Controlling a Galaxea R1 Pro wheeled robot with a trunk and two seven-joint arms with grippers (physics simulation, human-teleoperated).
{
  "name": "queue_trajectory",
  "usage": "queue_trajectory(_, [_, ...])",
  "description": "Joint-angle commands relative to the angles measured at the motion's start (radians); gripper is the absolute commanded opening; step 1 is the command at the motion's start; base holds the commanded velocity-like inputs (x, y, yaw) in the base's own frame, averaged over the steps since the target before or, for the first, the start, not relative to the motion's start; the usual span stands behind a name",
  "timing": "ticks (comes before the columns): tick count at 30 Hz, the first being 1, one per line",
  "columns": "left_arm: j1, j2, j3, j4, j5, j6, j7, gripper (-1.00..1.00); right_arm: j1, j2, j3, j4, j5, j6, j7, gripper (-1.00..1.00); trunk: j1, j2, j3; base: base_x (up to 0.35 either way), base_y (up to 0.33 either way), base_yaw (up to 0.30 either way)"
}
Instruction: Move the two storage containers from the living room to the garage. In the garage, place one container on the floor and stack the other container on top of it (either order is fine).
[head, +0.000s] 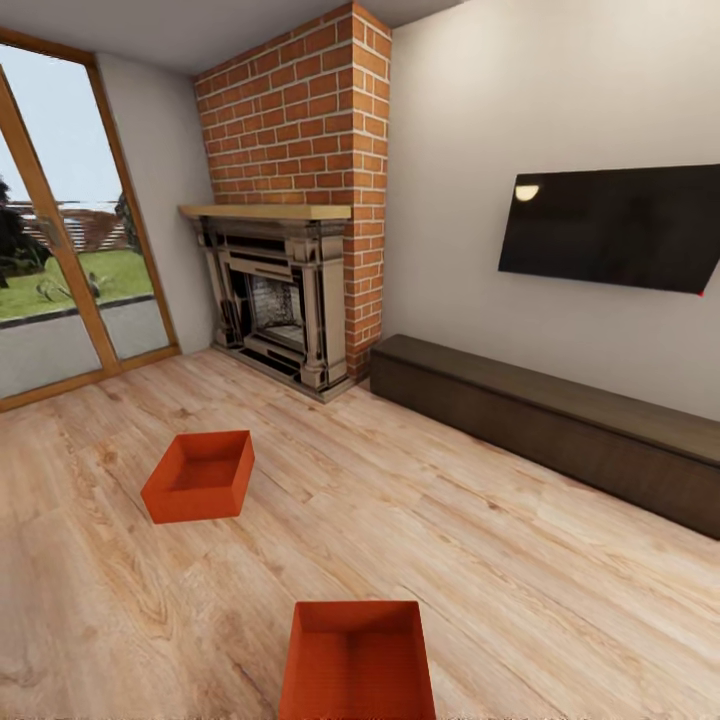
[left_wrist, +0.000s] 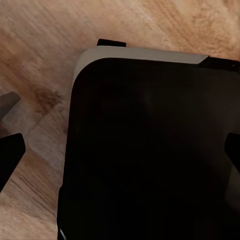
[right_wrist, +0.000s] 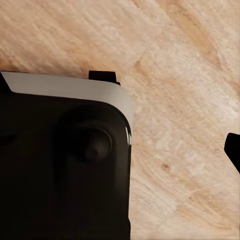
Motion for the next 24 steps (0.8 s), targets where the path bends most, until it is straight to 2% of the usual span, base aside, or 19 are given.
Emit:
queue_trajectory(1, [0.000,0.000,0.001,0.000,0.007,-0.002,0.000,1.00,-0.001,0.001,0.008,0.003,-0.008,-0.005,0.000,1.00,0.000,0.000,-0.003,0.000,0.000,0.000])
queue_trajectory(11, [0.000,0.000,0.003,0.000,0.008,-0.002,0.001,1.00,-0.001,0.002,0.008,0.003,-0.008,-0.005,-0.003,1.00,0.000,0.000,-0.019,0.005,0.000,0.000])
queue_trajectory(24, [0.000,0.001,0.004,0.000,0.008,-0.002,0.000,1.00,-0.001,0.003,0.008,0.003,-0.008,-0.005,-0.003,1.00,0.000,0.000,-0.040,0.098,0.000,0.000])
